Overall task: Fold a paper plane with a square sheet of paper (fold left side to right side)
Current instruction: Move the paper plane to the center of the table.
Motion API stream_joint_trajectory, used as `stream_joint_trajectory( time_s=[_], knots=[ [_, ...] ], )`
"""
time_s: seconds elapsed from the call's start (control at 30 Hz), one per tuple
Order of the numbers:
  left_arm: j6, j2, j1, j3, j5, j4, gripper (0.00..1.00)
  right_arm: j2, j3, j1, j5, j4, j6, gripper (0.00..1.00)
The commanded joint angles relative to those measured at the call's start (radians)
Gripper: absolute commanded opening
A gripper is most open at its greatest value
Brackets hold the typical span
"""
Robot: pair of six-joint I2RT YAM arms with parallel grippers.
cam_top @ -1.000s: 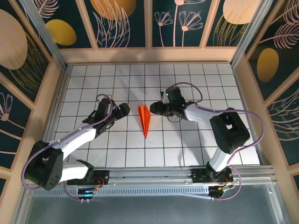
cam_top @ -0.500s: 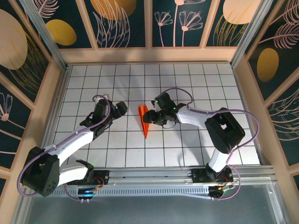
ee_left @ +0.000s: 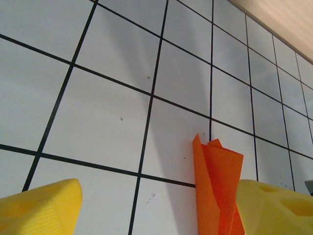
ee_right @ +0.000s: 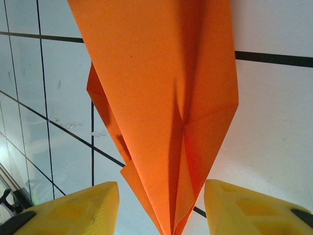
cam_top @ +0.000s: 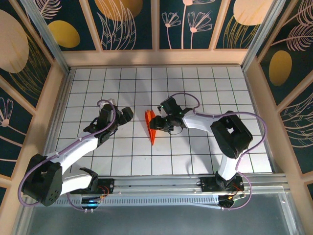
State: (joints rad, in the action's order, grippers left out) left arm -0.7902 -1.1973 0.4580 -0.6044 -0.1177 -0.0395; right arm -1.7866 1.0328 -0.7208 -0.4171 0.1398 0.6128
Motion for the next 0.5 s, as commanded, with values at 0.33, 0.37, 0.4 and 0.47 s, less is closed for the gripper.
stream_joint_trajectory(
  time_s=[0.33,0.37,0.4,0.47],
  knots=[
    [0.023,-0.008,-0.006,-0.006,-0.022,0.026,0.82,-0.026,0.054,-0.021,0.007,0.044,0.004,0.44],
    [0.023,-0.01,-0.006,-0.007,-0.022,0.026,0.82,-0.028,0.06,-0.024,0.016,0.051,0.001,0.44],
    [0.023,-0.011,-0.005,-0.008,-0.022,0.026,0.82,-0.032,0.066,-0.027,0.026,0.058,-0.002,0.45],
    [0.025,-0.013,-0.007,-0.008,-0.021,0.026,0.82,-0.038,0.077,-0.031,0.045,0.078,-0.007,0.45]
  ],
)
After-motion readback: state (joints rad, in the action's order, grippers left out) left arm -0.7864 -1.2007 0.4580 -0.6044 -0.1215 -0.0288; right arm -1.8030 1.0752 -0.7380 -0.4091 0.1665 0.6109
